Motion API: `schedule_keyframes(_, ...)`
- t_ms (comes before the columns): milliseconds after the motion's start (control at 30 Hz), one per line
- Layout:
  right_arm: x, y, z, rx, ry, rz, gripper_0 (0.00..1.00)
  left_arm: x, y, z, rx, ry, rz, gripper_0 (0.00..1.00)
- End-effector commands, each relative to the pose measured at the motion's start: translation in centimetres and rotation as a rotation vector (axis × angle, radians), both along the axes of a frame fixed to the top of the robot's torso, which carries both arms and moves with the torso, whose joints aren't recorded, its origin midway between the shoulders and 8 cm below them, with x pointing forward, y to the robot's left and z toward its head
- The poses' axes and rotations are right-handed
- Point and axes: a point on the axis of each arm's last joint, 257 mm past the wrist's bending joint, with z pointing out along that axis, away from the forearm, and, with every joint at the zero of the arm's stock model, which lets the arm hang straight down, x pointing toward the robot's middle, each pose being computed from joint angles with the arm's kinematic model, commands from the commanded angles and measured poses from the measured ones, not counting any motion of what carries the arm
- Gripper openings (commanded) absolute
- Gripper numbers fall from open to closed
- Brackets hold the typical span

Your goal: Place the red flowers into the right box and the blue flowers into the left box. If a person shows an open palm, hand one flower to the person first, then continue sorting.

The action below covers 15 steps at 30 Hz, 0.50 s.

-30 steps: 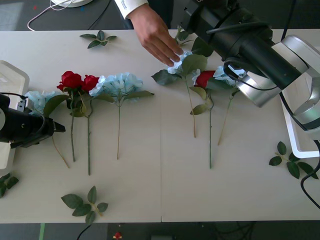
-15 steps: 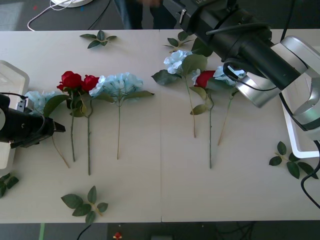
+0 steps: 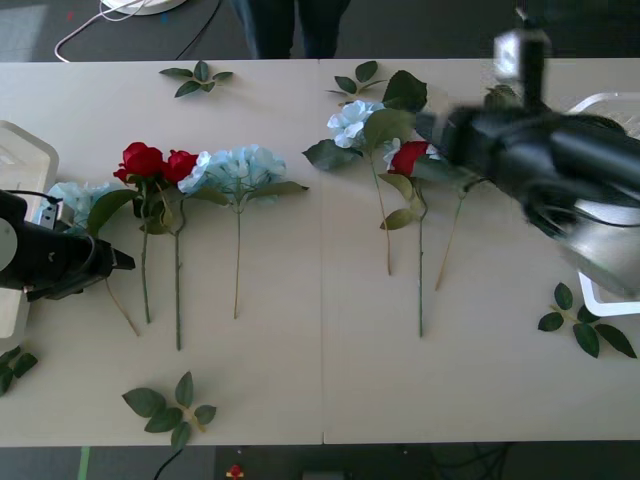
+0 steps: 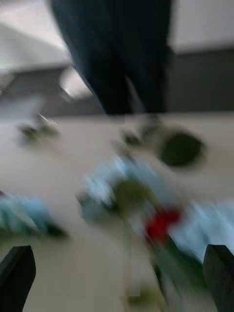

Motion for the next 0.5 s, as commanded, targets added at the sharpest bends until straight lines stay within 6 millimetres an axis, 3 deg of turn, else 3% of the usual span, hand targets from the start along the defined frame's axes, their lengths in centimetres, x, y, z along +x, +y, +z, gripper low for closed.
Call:
schedule_keyframes(33, -2.2, -5.2, -2.8, -0.033, 0.145, -0.100, 1.00, 0.3, -0.4, -0.1, -0.018, -0.001, 0.034, 1.00)
schedule_keyframes(233, -4.5, -9.2, -9.6, -0.031, 0.413, -0.215, 1.00, -0.2, -0.1, -0.4, -0.013, 0.024, 0.047, 1.00)
schedule_keyframes(500, -2.2, -10.5, -14.4, 0.006, 0.511, -0.285, 1.00, -0.4, 1.5, 0.0, 0.040, 0.084, 0.077, 1.00)
